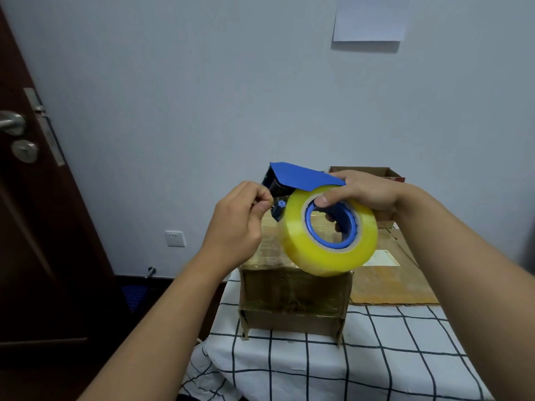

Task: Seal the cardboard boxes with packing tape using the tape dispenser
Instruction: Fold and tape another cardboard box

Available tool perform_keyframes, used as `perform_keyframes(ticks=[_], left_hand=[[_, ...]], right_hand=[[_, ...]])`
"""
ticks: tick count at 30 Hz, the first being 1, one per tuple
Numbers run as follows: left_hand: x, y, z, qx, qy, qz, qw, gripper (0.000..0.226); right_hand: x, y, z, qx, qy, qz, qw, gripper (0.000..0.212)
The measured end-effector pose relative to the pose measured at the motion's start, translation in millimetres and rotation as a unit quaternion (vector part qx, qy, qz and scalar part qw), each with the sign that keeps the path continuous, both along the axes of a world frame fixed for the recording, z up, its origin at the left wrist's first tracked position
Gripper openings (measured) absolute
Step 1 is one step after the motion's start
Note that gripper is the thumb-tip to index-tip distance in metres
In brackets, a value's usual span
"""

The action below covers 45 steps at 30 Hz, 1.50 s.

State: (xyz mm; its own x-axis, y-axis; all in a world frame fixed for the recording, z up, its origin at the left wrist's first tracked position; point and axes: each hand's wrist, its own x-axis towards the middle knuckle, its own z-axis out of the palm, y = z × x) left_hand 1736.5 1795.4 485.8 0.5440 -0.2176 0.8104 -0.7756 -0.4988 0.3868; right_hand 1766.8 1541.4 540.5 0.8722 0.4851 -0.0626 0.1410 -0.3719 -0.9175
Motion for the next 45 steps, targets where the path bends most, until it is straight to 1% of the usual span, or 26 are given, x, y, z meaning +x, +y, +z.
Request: perform_keyframes(ticks=[2, 4, 7, 9, 12, 13, 14, 15, 17, 18, 21, 23, 24, 26, 28, 29, 32, 35, 37, 40, 43, 45], left_hand=[[-1.9, -0.2, -1.7, 0.001, 0.008, -0.006, 1.0, 0.011], [-3.0, -0.8, -3.4, -0.001, 0.03, -0.012, 0.999, 0.016], [-2.3, -0.9, -2.8, 0.012, 0.058, -0.024, 0.998, 0.021], [1.3, 3.5, -0.2, 0.044, 0.044, -0.012, 0.998, 0.023], [3.8, 9.4, 2.6, 0.081, 0.014, 0.011, 0.997, 0.023], [3.3, 9.6, 1.8, 0.073, 0.012, 0.008, 0.997, 0.021], [2.7, 9.1, -0.5, 0.047, 0.025, -0.008, 0.999, 0.017], [1.3, 8.8, -2.1, -0.001, 0.06, -0.041, 0.997, 0.012], [-1.1, 9.3, -3.3, -0.102, 0.158, -0.129, 0.974, 0.012], [-0.7, 10.8, -3.9, -0.125, 0.186, -0.162, 0.961, 0.014], [-0.5, 15.3, -5.7, -0.099, 0.206, -0.183, 0.956, 0.023], [-1.8, 15.2, -6.4, -0.082, 0.206, -0.173, 0.959, 0.026], [-2.9, 14.5, -6.7, -0.077, 0.197, -0.161, 0.964, 0.021], [-4.5, 12.3, -7.2, -0.063, 0.135, -0.115, 0.982, 0.01], [-4.3, 9.2, -8.7, -0.052, 0.067, -0.058, 0.995, 0.011], [-3.6, 7.7, -9.7, -0.048, 0.05, -0.028, 0.997, 0.011], [1.3, 6.9, -12.0, -0.005, 0.014, 0.064, 0.998, 0.013], [9.3, 11.2, -7.7, 0.037, -0.024, 0.12, 0.992, 0.017], [15.3, 14.1, -4.6, 0.034, -0.031, 0.131, 0.99, 0.018], [27.1, 20.4, -4.4, 0.006, -0.02, 0.142, 0.99, 0.02], [32.2, 21.3, -8.7, -0.027, 0.014, 0.145, 0.989, 0.023], [33.1, 18.1, -11.9, -0.055, 0.052, 0.11, 0.991, 0.024]], right_hand=[[-1.2, -2.6, -1.6, -0.013, 0.003, 0.002, 1.0, 0.053], [-2.7, -4.5, -2.3, -0.022, 0.01, 0.011, 1.0, 0.057], [-4.4, -5.1, -1.5, -0.026, 0.022, 0.022, 0.999, 0.054], [-5.2, -5.0, -1.6, -0.028, 0.025, 0.02, 0.999, 0.053], [-7.6, -6.8, -1.4, -0.025, 0.023, 0.011, 0.999, 0.042], [-8.9, -6.7, -0.4, -0.02, 0.021, 0.007, 1.0, 0.04], [-10.1, -6.5, 1.1, -0.016, 0.018, 0.003, 1.0, 0.041], [-10.7, -5.8, 2.8, -0.015, 0.013, -0.001, 1.0, 0.043], [-11.1, -4.0, 5.2, -0.015, 0.004, -0.008, 1.0, 0.045], [-11.1, -3.3, 5.7, -0.011, 0.001, -0.01, 1.0, 0.043], [-13.3, -1.3, 7.9, 0.005, 0.0, -0.008, 1.0, 0.03], [-14.8, -1.2, 8.9, 0.005, -0.006, -0.003, 1.0, 0.026], [-14.9, -1.3, 8.6, 0.005, -0.009, -0.003, 1.0, 0.025], [-14.7, -1.4, 6.7, 0.007, -0.014, -0.016, 1.0, 0.024], [-14.9, -0.5, 3.0, 0.001, -0.023, -0.022, 0.999, 0.03], [-15.2, 0.6, 0.8, -0.002, -0.025, -0.019, 0.999, 0.035], [-17.6, 4.7, -4.8, 0.013, -0.035, 0.004, 0.999, 0.046], [-20.2, 6.1, -8.2, 0.0, -0.09, 0.007, 0.996, 0.054], [-21.3, 8.7, -4.9, -0.005, -0.121, -0.005, 0.993, 0.056], [-22.5, 10.5, -1.2, -0.022, -0.165, -0.027, 0.986, 0.059], [-22.4, 7.2, -2.4, -0.051, -0.204, -0.042, 0.977, 0.059], [-20.3, 3.8, -3.9, -0.06, -0.224, -0.051, 0.971, 0.058]])
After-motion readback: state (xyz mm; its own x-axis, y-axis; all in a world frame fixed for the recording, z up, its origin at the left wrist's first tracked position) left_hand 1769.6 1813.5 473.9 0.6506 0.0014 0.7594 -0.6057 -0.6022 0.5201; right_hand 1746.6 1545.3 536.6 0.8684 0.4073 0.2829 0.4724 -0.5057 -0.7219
